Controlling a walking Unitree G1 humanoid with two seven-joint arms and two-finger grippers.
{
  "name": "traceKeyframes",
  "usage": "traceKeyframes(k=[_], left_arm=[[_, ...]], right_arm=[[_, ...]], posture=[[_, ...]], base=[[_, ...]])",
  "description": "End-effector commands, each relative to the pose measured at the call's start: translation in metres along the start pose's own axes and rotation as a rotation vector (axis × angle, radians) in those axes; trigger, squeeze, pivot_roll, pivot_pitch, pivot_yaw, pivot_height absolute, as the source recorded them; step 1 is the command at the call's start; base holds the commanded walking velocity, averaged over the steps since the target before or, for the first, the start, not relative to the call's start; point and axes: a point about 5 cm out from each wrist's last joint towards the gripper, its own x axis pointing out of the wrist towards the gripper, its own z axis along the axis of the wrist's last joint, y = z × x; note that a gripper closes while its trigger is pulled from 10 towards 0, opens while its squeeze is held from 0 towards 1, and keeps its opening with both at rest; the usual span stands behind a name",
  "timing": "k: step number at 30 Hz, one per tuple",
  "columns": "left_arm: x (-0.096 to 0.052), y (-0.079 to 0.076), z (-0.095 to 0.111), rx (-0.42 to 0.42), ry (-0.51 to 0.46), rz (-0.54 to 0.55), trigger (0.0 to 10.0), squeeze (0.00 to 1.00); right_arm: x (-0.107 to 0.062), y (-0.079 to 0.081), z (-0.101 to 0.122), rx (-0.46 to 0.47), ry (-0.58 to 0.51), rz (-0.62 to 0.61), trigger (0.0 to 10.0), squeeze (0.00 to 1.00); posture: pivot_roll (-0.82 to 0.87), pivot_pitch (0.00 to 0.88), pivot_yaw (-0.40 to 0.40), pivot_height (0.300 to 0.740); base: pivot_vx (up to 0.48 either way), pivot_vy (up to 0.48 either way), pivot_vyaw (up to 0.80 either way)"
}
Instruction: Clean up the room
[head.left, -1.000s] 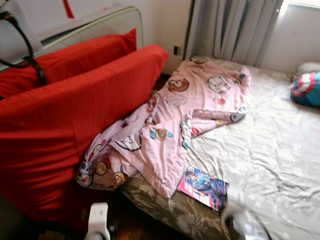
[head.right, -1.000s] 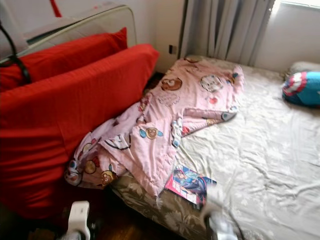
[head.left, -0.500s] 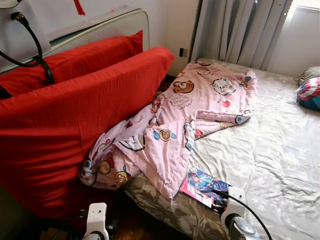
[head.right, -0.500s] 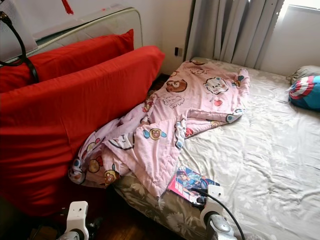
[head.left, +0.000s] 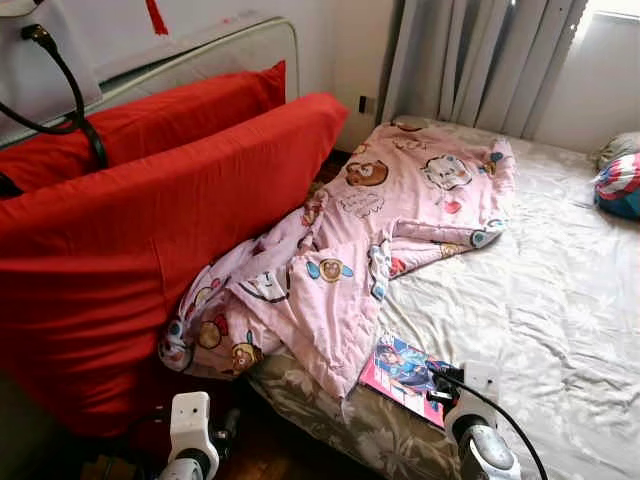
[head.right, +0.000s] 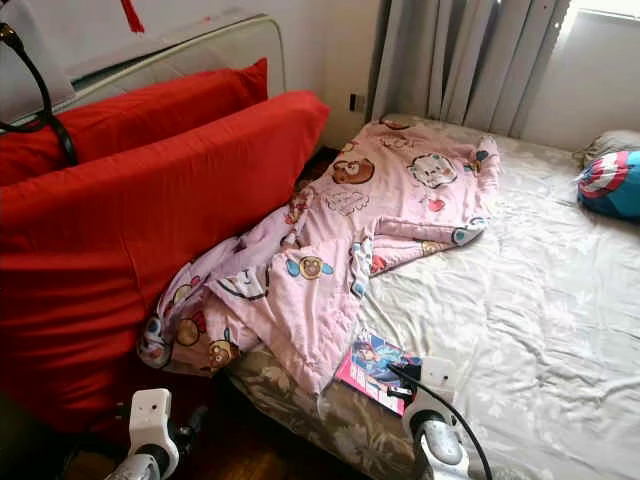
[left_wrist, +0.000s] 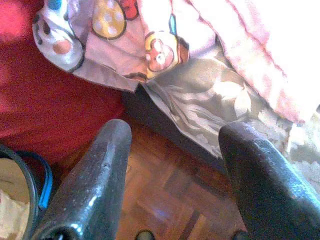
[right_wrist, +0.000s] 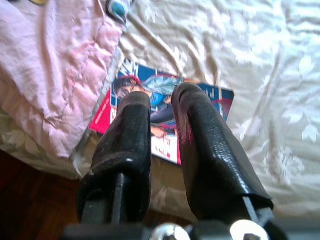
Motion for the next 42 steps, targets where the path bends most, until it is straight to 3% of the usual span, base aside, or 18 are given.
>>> traceKeyframes(k=[1, 2, 6, 9, 13, 14, 15, 16, 18, 22, 36, 42], left_arm=[[0.025, -0.011, 0.091, 0.042, -0.355, -0.027, 10.0, 0.00], [0.027, -0.013, 0.103, 0.042, -0.402, -0.032, 10.0, 0.00], [0.027, -0.012, 0.112, 0.040, -0.440, -0.049, 10.0, 0.00], [0.028, -0.006, 0.115, 0.008, -0.442, -0.046, 10.0, 0.00], [0.026, -0.005, 0.116, 0.047, -0.453, -0.059, 10.0, 0.00], [0.026, -0.005, 0.114, 0.051, -0.450, -0.060, 10.0, 0.00], [0.025, -0.005, 0.111, 0.051, -0.444, -0.059, 10.0, 0.00], [0.024, -0.007, 0.107, 0.049, -0.438, -0.060, 10.0, 0.00], [0.023, -0.009, 0.104, 0.052, -0.434, -0.067, 10.0, 0.00], [0.023, -0.011, 0.100, 0.040, -0.427, -0.069, 10.0, 0.00], [0.022, -0.014, 0.097, 0.018, -0.428, -0.063, 10.0, 0.00], [0.025, -0.021, 0.103, 0.004, -0.438, -0.081, 10.0, 0.00]], right_arm=[[-0.001, -0.001, 0.003, -0.008, -0.051, -0.008, 10.0, 0.00], [-0.002, -0.001, 0.004, -0.015, -0.059, -0.010, 10.0, 0.00], [-0.003, -0.001, 0.006, -0.026, -0.094, 0.002, 10.0, 0.00], [-0.003, 0.000, 0.007, -0.053, -0.113, 0.019, 10.0, 0.00], [-0.005, 0.000, 0.007, -0.045, -0.132, 0.009, 10.0, 0.00], [-0.002, 0.000, 0.017, -0.058, -0.179, 0.013, 10.0, 0.00], [0.004, 0.001, 0.042, -0.075, -0.285, 0.024, 10.0, 0.00], [0.010, 0.005, 0.087, -0.103, -0.464, 0.044, 10.0, 0.00], [0.010, 0.006, 0.099, -0.115, -0.516, 0.052, 10.0, 0.00], [0.010, 0.006, 0.099, -0.143, -0.517, 0.057, 10.0, 0.00], [0.011, 0.002, 0.103, -0.105, -0.516, 0.032, 10.0, 0.00], [0.016, -0.001, 0.100, -0.120, -0.448, -0.002, 10.0, 0.00]], posture=[[-0.02, 0.000, 0.000, 0.740], [-0.03, 0.000, 0.001, 0.740], [-0.03, 0.000, 0.003, 0.740], [-0.03, 0.000, 0.004, 0.740], [-0.03, 0.000, 0.008, 0.740], [-0.03, 0.000, 0.008, 0.740], [-0.04, 0.000, 0.009, 0.740], [-0.04, 0.000, 0.009, 0.740], [-0.04, 0.000, 0.008, 0.740], [-0.05, 0.000, 0.006, 0.740], [-0.04, 0.000, -0.010, 0.740], [-0.04, 0.000, -0.011, 0.725]], base=[[0.000, 0.000, 0.00], [0.000, 0.000, 0.00], [0.000, 0.000, 0.00], [0.000, 0.000, 0.00], [0.000, 0.000, 0.00], [0.000, 0.000, 0.00], [0.000, 0.000, 0.00], [0.000, 0.000, 0.00], [0.000, 0.000, 0.00], [0.000, 0.000, 0.00], [0.000, 0.000, 0.00], [0.000, 0.000, 0.00]])
